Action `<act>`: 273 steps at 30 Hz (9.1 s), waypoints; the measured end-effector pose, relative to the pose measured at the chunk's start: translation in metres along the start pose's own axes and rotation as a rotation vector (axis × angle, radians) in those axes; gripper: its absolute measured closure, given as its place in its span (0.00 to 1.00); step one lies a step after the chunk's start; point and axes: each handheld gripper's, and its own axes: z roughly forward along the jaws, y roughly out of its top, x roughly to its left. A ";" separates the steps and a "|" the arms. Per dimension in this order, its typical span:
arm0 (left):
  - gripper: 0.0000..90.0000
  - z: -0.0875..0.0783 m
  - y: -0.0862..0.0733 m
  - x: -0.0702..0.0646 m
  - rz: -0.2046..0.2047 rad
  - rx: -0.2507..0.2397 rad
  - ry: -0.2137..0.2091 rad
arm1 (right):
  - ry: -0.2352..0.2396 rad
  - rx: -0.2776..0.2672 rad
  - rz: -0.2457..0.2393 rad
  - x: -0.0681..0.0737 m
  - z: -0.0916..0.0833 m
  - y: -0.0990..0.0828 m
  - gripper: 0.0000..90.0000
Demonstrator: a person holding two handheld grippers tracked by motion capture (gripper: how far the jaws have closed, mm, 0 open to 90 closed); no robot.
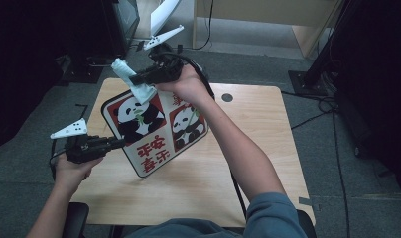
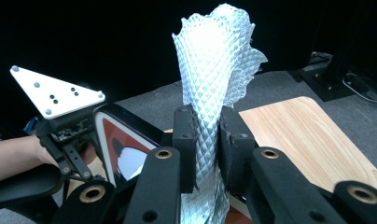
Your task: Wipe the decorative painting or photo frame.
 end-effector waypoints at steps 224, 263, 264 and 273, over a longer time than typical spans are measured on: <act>0.87 0.000 0.002 0.002 0.003 0.031 -0.020 | -0.475 -0.122 0.151 -0.082 -0.084 -0.171 0.90; 0.88 0.001 0.003 0.002 0.000 0.038 -0.019 | -0.459 -0.078 0.174 -0.083 -0.073 -0.216 0.90; 0.88 0.001 0.003 0.002 0.001 0.040 -0.018 | -0.459 -0.076 0.176 -0.084 -0.073 -0.217 0.90; 0.88 0.000 0.003 0.001 0.001 0.041 -0.013 | -0.449 -0.068 0.186 -0.086 -0.070 -0.226 0.90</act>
